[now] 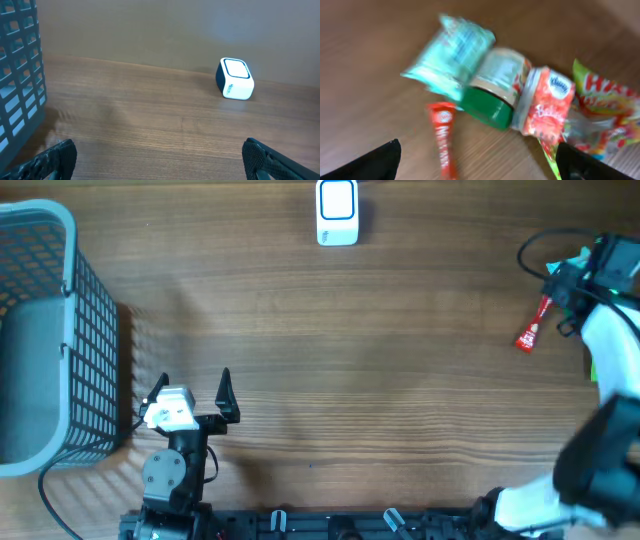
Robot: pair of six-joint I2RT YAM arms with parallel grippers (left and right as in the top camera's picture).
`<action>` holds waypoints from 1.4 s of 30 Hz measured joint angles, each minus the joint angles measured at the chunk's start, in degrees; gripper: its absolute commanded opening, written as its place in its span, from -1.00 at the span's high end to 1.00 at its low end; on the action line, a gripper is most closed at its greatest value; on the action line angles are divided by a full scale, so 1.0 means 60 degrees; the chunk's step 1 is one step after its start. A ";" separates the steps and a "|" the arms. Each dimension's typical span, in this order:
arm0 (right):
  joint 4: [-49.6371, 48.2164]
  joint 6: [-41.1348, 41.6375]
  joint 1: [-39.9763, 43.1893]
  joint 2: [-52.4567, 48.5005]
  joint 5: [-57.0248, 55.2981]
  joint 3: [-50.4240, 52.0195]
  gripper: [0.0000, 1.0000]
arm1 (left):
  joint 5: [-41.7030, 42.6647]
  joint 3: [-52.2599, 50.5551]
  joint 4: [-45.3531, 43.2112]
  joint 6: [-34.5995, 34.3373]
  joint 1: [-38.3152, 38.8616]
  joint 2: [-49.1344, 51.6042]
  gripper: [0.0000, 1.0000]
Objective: Scan the item barcode
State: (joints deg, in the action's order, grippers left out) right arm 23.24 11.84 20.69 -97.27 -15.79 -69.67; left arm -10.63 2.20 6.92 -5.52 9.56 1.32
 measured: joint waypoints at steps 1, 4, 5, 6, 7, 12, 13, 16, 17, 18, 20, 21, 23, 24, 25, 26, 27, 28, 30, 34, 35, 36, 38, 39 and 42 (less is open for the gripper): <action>0.0331 -0.0036 0.0000 0.0994 0.0576 -0.0004 -1.00 | 0.0000 0.0000 0.0000 0.0000 0.0000 0.0004 -1.00; 0.1177 0.0273 0.0007 0.3198 0.3136 -0.0036 -0.99 | -0.0004 0.0000 0.0000 0.0000 0.0000 0.0000 -1.00; 0.1202 0.0594 0.0007 0.4000 0.4539 -0.0036 -0.99 | -0.0004 0.0000 0.0000 0.0000 0.0000 0.0000 -1.00; 0.1206 0.0794 0.0007 0.4506 0.5541 -0.0036 -0.99 | -0.0004 0.0000 -0.0004 0.0000 0.0000 0.0000 -1.00; 0.1191 0.0951 0.0007 0.5078 0.6586 -0.0033 -0.99 | 0.0000 0.0000 0.0000 0.0000 0.0000 0.0000 -1.00; 0.1810 0.0605 0.0007 0.8881 0.9796 -0.0058 -0.99 | 0.0000 0.0000 0.0000 0.0000 0.0000 0.0000 -1.00; 0.2237 0.0539 0.0007 0.9755 1.0061 -0.0062 -0.99 | 0.0000 0.0000 0.0000 0.0004 0.0000 0.0004 -1.00; 0.3100 0.0459 0.0007 1.0947 1.0375 -0.0146 -0.99 | 0.0000 0.0000 0.0000 0.0000 0.0000 0.0000 -1.00; 0.3625 0.0437 0.0007 1.1103 1.0389 -0.0146 -1.00 | -0.0004 0.0000 0.0000 0.0000 0.0000 0.0000 -1.00; 0.3956 0.0430 0.0007 1.1136 1.0397 -0.0142 -1.00 | 0.0000 0.0000 0.0000 0.0000 0.0000 0.0000 -1.00; 0.4561 -0.0066 0.0007 1.1136 1.0422 -0.0146 -0.99 | 0.0000 0.0000 0.0000 0.0000 0.0000 0.0000 -1.00; 0.4834 -0.0408 0.0007 1.1136 1.0422 -0.0146 -0.99 | 0.0000 0.0000 0.0000 0.0000 0.0000 0.0000 -1.00; 0.5708 -0.1395 0.0007 1.1136 1.0426 -0.0142 -0.99 | -0.0004 0.0000 0.0000 0.0004 0.0000 0.0000 -1.00; 0.5985 -0.1840 0.0007 1.1136 1.0422 -0.0142 -1.00 | 0.0000 0.0000 0.0000 0.0000 0.0000 0.0000 -1.00; 0.6302 -0.2251 0.0007 1.1136 1.0426 -0.0142 -0.99 | 0.0000 0.0000 0.0000 0.0004 0.0000 0.0000 -1.00; 0.6706 -0.2714 0.0007 1.1140 1.0422 -0.0142 -1.00 | -0.0004 0.0000 0.0000 0.0000 0.0000 0.0000 -1.00; 0.6772 -0.2983 0.0007 1.1140 1.0422 -0.0142 -0.99 | 0.0000 0.0000 0.0000 0.0000 0.0000 0.0000 -1.00; 0.6706 -0.3198 0.0007 1.1158 1.0429 -0.0091 -0.99 | 0.0000 0.0000 0.0000 0.0000 0.0000 0.0000 -1.00; 0.5803 -0.3406 -0.0058 1.1428 1.0440 0.0364 -0.99 | 0.0000 0.0000 0.0000 0.0000 0.0000 0.0000 -1.00; 0.2302 -0.3519 -0.1326 1.3391 1.0499 0.3129 -0.99 | 0.0000 0.0000 -0.0004 0.0000 0.0000 0.0000 -1.00; 0.1432 -0.3479 -0.1650 1.4021 1.0571 0.3993 -0.99 | 0.0000 0.0000 0.0000 0.0000 0.0000 0.0000 -1.00; 0.0525 -0.3472 -0.1840 1.4502 1.0568 0.4776 -1.00 | 0.0000 0.0000 0.0000 0.0000 0.0000 0.0000 -1.00; -0.1730 -0.3209 -0.2040 1.5267 1.0542 0.6430 -1.00 | 0.0000 0.0000 -0.0004 0.0000 0.0000 0.0000 -1.00; -0.3155 -0.3107 -0.2091 1.5591 1.0575 0.7366 -0.99 | 0.0000 0.0000 0.0004 0.0000 0.0000 0.0000 -1.00; -0.5628 -0.2991 -0.2386 1.5977 1.0480 0.9169 -0.99 | 0.0000 0.0000 0.0000 0.0000 0.0000 0.0000 -1.00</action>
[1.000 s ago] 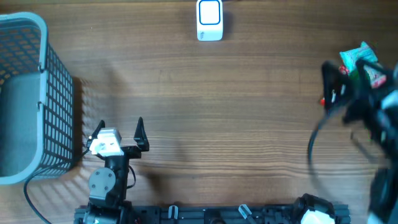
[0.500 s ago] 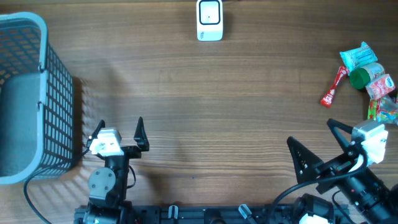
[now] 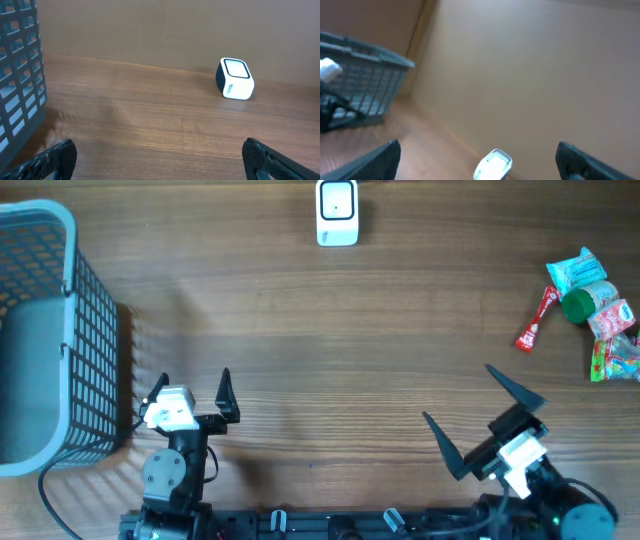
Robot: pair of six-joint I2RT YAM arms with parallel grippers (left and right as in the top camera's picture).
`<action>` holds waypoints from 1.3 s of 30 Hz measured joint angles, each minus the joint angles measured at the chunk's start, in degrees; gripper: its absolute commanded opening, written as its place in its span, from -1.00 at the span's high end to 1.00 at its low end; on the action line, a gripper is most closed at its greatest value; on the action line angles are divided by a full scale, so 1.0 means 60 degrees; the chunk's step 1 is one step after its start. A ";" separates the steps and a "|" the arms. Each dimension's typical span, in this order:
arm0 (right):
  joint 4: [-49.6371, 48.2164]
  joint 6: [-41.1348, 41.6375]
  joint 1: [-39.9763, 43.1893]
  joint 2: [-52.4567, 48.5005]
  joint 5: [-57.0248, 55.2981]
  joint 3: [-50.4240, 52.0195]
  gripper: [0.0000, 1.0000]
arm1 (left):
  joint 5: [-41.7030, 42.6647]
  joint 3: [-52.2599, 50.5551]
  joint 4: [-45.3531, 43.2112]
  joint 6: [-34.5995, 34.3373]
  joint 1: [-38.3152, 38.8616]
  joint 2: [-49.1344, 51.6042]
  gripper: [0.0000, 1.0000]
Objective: Scan the item barcode
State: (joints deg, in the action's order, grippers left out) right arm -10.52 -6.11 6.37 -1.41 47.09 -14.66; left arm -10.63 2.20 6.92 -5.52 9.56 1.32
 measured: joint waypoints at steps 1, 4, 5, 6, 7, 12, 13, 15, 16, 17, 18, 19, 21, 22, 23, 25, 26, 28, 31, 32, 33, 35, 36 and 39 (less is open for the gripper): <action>-0.0656 0.0040 -0.0237 0.0033 -0.0226 0.0627 -0.99 | 0.0000 0.0000 0.0000 0.0000 0.0000 0.0000 -1.00; -0.1497 0.0044 -0.1089 0.0051 -0.1705 0.1949 -0.99 | 0.0000 0.0000 0.0000 0.0000 0.0000 0.0000 -1.00; -0.1734 0.0044 -0.1217 0.0058 -0.2277 0.2204 -0.99 | 0.0000 0.0000 0.0000 0.0000 0.0000 0.0000 -1.00; -0.1501 0.0044 -0.1290 0.0069 -0.2838 0.2317 -0.99 | 0.0000 0.0000 0.0000 0.0000 0.0000 0.0000 -1.00; -0.1155 0.0069 -0.1290 0.0073 -0.3413 0.2364 -0.99 | 0.0000 0.0000 0.0000 0.0000 0.0000 0.0000 -1.00; 0.1348 0.1370 -0.1297 0.0127 -0.6419 0.2364 -0.99 | 0.0000 0.0000 0.0000 0.0000 0.0000 0.0000 -1.00; 0.1759 0.1410 -0.1308 0.0127 -0.6619 0.2382 -0.99 | 0.0000 0.0000 0.0000 0.0000 0.0000 0.0000 -1.00; 0.1763 0.1264 -0.1308 0.0127 -0.6907 0.2382 -1.00 | 0.0000 0.0000 0.0000 0.0000 0.0000 0.0000 -1.00; 0.1763 0.1224 -0.1308 0.0127 -0.6961 0.2382 -1.00 | 0.0000 0.0000 0.0000 0.0004 0.0000 0.0000 -1.00; 0.1763 0.1198 -0.1308 0.0127 -0.7042 0.2382 -0.99 | 0.0000 0.0000 0.0000 0.0000 0.0000 0.0000 -1.00; 0.1767 0.1188 -0.1308 0.0127 -0.7049 0.2382 -0.99 | 0.0000 0.0000 0.0000 0.0000 0.0000 0.0000 -1.00; 0.1763 0.1184 -0.1308 0.0127 -0.7056 0.2382 -1.00 | 0.0000 0.0000 0.0000 0.0000 0.0000 0.0000 -1.00; 0.1763 0.1151 -0.1308 0.0127 -0.7082 0.2382 -0.99 | 0.0000 0.0000 0.0000 0.0000 0.0000 0.0000 -1.00; 0.1763 0.1147 -0.1308 0.0127 -0.7082 0.2382 -0.99 | 0.0000 0.0000 0.0000 0.0000 0.0000 0.0000 -1.00; 0.1763 0.1144 -0.1308 0.0127 -0.7089 0.2382 -0.99 | -0.0004 0.0000 0.0000 0.0000 0.0000 0.0000 -1.00; 0.1763 0.1056 -0.1304 0.0127 -0.7114 0.2382 -0.99 | 0.0000 0.0000 0.0000 0.0000 0.0000 0.0000 -1.00; 0.1763 0.0998 -0.1304 0.0127 -0.7114 0.2382 -0.99 | -0.0004 0.0000 0.0000 0.0000 0.0000 0.0000 -1.00; 0.1763 0.0831 -0.1297 0.0127 -0.7114 0.2382 -0.99 | 0.0000 0.0000 0.0000 0.0000 0.0000 0.0000 -1.00; 0.1763 0.0718 -0.1297 0.0127 -0.7118 0.2382 -0.99 | 0.0000 0.0000 0.0000 0.0000 0.0000 0.0000 -1.00; 0.1763 0.0714 -0.1297 0.0127 -0.7114 0.2382 -0.99 | 0.0000 0.0000 0.0000 0.0000 0.0000 0.0000 -1.00; 0.1763 0.0714 -0.1297 0.0127 -0.7118 0.2382 -1.00 | 0.0000 0.0000 0.0000 0.0004 0.0000 0.0000 -1.00; 0.1763 0.0714 -0.1297 0.0127 -0.7118 0.2382 -1.00 | -0.0004 0.0000 0.0000 0.0000 0.0000 0.0000 -1.00; 0.1763 0.0714 -0.1297 0.0127 -0.7114 0.2382 -1.00 | 0.0000 0.0000 0.0000 0.0000 0.0000 0.0000 -1.00; 0.1763 0.0714 -0.1297 0.0127 -0.7118 0.2382 -0.99 | 0.0000 0.0000 0.0000 0.0000 0.0000 0.0000 -1.00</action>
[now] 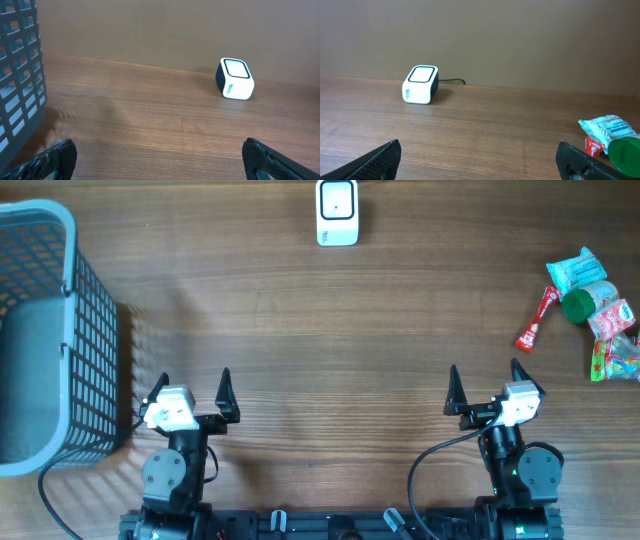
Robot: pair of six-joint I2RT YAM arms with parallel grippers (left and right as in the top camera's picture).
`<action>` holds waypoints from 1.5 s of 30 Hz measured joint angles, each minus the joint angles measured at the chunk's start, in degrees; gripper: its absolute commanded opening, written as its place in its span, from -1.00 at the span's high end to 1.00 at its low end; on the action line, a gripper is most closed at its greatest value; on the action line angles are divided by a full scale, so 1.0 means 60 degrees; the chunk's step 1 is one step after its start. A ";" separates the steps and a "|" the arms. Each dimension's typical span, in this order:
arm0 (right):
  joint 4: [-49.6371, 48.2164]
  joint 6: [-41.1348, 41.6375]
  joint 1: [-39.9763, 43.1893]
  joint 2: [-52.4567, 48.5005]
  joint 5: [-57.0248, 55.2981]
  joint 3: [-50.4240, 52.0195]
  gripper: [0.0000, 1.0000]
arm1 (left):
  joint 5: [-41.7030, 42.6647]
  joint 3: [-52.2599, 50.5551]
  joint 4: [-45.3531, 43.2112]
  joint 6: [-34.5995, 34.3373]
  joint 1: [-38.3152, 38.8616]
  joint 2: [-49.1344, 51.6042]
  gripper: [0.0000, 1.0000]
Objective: Scan the item barcode
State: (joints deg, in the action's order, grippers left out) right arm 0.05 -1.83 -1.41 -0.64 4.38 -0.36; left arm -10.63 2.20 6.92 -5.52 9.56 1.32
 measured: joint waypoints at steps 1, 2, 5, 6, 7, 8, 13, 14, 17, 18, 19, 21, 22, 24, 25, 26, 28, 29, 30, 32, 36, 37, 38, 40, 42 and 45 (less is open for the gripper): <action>0.0000 0.0000 0.0000 0.0000 0.0004 0.0000 -0.99 | 0.0000 0.0000 0.0000 0.0000 0.0000 0.0000 -1.00; 0.0000 0.0000 0.0000 0.0000 0.0000 0.0000 -0.99 | 0.0000 0.0000 0.0000 0.0000 0.0000 0.0000 -1.00; 0.0000 0.0000 0.0000 0.0000 0.0000 0.0000 -0.99 | 0.0000 0.0000 0.0000 0.0000 0.0000 0.0000 -1.00; 0.0000 0.0000 0.0000 0.0000 0.0004 0.0000 -0.99 | 0.0000 0.0000 0.0000 0.0000 0.0000 0.0000 -1.00; 0.0000 0.0000 0.0000 0.0000 0.0004 0.0000 -0.99 | 0.0000 0.0000 0.0000 0.0000 0.0000 0.0000 -1.00; 0.0000 0.0000 0.0000 0.0000 0.0000 0.0000 -0.99 | 0.0000 0.0000 0.0000 0.0000 0.0000 0.0000 -1.00; 0.0000 0.0000 0.0000 0.0000 0.0004 0.0000 -1.00 | -0.0004 0.0000 0.0000 0.0000 0.0000 0.0000 -1.00; 0.0000 0.0000 0.0000 0.0000 0.0004 0.0000 -0.99 | -0.0004 0.0000 0.0000 0.0000 0.0000 0.0000 -1.00; 0.0000 0.0004 0.0000 0.0000 0.0000 0.0000 -1.00 | 0.0000 0.0000 0.0000 0.0000 -0.0004 0.0000 -1.00; 0.0000 0.0000 0.0000 0.0000 0.0000 0.0000 -0.99 | -0.0004 0.0000 0.0000 0.0000 -0.0102 0.0000 -1.00; 0.0000 0.0000 0.0000 0.0000 0.0004 0.0000 -0.99 | 0.0000 0.0000 0.0000 0.0000 -0.0255 0.0000 -1.00; 0.0000 0.0000 0.0000 0.0000 0.0000 0.0000 -0.99 | -0.0004 0.0000 0.0000 0.0000 -0.0678 0.0000 -1.00; 0.0000 0.0000 0.0000 0.0000 0.0004 0.0000 -1.00 | -0.0004 0.0000 0.0000 0.0000 -0.0816 0.0000 -1.00; 0.0000 0.0000 0.0000 0.0000 0.0004 0.0000 -0.99 | 0.0000 0.0000 0.0000 0.0000 -0.0871 0.0000 -1.00; 0.0000 0.0000 0.0000 0.0000 0.0004 0.0000 -1.00 | -0.0004 0.0000 0.0000 0.0000 -0.0874 0.0000 -1.00; 0.0000 0.0000 0.0000 0.0000 0.0000 0.0000 -0.99 | -0.0004 0.0000 0.0000 0.0000 -0.0874 0.0000 -1.00; 0.0000 0.0000 0.0000 0.0000 0.0004 0.0000 -0.99 | -0.0004 0.0000 0.0000 0.0000 -0.0874 0.0000 -1.00; 0.0000 0.0000 0.0000 0.0000 0.0004 0.0000 -0.99 | -0.0004 0.0000 0.0000 0.0000 -0.0874 0.0000 -1.00; 0.0000 0.0000 0.0000 0.0000 0.0004 0.0000 -0.99 | -0.0004 0.0000 0.0000 0.0000 -0.0874 0.0000 -1.00; 0.0000 0.0000 0.0000 0.0000 0.0000 0.0000 -0.99 | -0.0004 0.0000 0.0000 0.0000 -0.0874 0.0000 -1.00; 0.0000 0.0000 0.0000 0.0000 0.0000 0.0000 -0.99 | -0.0004 0.0000 0.0000 0.0000 -0.0874 0.0000 -1.00; 0.0000 0.0000 0.0000 0.0000 0.0004 0.0000 -0.99 | -0.0004 0.0000 0.0000 0.0000 -0.0874 0.0000 -1.00; 0.0000 0.0000 0.0000 0.0000 0.0004 0.0000 -0.99 | -0.0004 0.0000 0.0000 0.0000 -0.0874 0.0000 -1.00; 0.0000 0.0000 0.0000 0.0000 0.0004 0.0000 -0.99 | -0.0004 0.0000 0.0000 0.0000 -0.0874 0.0000 -1.00; 0.0000 0.0000 0.0000 0.0000 0.0000 0.0000 -1.00 | -0.0004 0.0000 0.0000 0.0000 -0.0874 0.0000 -1.00; 0.0000 0.0000 0.0000 0.0000 0.0004 0.0000 -0.99 | -0.0004 0.0000 0.0000 0.0000 -0.0874 0.0000 -1.00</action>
